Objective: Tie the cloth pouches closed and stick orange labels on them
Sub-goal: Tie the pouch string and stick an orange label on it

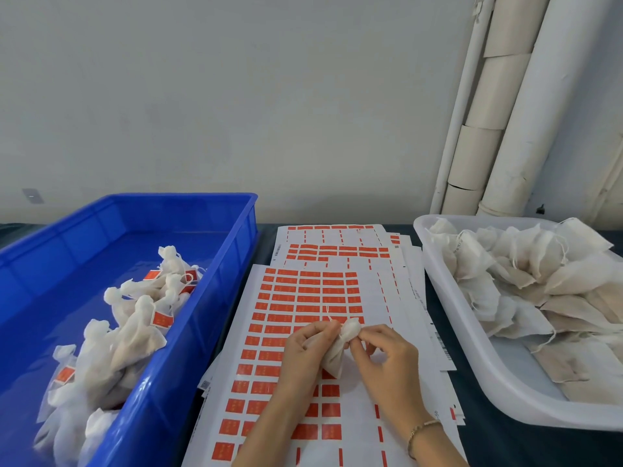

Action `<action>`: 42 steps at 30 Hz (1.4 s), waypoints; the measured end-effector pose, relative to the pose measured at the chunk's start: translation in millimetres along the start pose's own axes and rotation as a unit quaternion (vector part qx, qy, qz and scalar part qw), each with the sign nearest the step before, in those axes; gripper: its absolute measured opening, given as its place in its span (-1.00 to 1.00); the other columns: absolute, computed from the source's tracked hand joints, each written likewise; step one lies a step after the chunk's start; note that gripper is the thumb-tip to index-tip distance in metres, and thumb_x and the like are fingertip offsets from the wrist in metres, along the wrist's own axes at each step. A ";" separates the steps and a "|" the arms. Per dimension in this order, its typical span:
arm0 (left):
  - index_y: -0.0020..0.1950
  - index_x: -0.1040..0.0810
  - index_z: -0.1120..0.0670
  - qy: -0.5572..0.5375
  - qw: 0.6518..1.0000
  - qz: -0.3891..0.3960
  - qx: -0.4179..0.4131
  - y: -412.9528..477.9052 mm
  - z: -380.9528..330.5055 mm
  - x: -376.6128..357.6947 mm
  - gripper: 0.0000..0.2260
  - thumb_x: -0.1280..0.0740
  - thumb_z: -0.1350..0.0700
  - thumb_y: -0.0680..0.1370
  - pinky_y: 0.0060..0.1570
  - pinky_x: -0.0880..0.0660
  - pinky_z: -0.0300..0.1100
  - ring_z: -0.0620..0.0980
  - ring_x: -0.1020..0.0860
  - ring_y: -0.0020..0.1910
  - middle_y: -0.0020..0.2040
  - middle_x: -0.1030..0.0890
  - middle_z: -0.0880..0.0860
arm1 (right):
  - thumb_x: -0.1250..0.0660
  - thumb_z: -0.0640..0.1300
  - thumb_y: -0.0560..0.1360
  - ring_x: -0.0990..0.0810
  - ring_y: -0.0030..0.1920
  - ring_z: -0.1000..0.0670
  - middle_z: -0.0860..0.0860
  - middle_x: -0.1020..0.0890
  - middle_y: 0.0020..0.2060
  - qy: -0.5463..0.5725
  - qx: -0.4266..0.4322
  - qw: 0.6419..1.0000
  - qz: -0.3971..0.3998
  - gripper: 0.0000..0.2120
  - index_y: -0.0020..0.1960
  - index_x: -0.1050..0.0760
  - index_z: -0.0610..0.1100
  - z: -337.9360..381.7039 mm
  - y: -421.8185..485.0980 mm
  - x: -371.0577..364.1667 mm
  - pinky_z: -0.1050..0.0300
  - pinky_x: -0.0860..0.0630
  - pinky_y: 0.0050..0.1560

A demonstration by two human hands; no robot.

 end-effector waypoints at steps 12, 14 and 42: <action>-0.12 -0.60 0.01 -0.013 0.999 -0.030 0.000 0.8 1.8 2.0 -0.95 -0.44 0.12 0.46 -0.02 -0.59 -0.04 0.12 -0.60 0.01 -0.06 -0.62 0.06 | -0.58 -0.29 0.24 -0.60 -0.26 0.00 0.00 -0.67 -0.20 -0.040 0.095 0.993 -0.059 -0.77 -0.11 -0.68 -0.20 3.4 -2.8 5.6 0.25 -0.60 -0.25; -0.15 -0.63 0.01 -0.010 1.000 -0.024 -0.008 0.0 0.6 1.7 -0.98 -0.43 0.12 0.47 -0.01 -0.57 -0.02 0.13 -0.60 0.00 -0.10 -0.63 0.06 | -0.58 -0.28 0.24 -0.61 -0.25 0.01 0.00 -0.67 -0.19 -0.040 0.098 0.993 -0.059 -0.77 -0.11 -0.68 -0.20 3.1 -3.0 5.6 0.23 -0.61 -0.25; -0.17 -0.68 -0.17 0.032 0.996 -0.074 -0.033 -3.1 -3.0 0.4 -0.91 -0.42 0.03 0.48 -0.25 -0.53 -0.34 -0.11 -0.61 -0.14 -0.20 -0.66 -0.12 | -0.47 -0.23 0.41 -0.57 -0.14 0.11 0.20 -0.62 -0.19 0.085 -0.036 0.995 -0.026 -0.80 -0.18 -0.57 0.07 7.5 1.0 6.6 0.34 -0.54 -0.19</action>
Point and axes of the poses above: each hand's wrist, its own y-axis towards the middle knuckle, its own x-axis out of the back of the hand, z = x × y, the point moved 2 cm from there along y, towards the middle knuckle
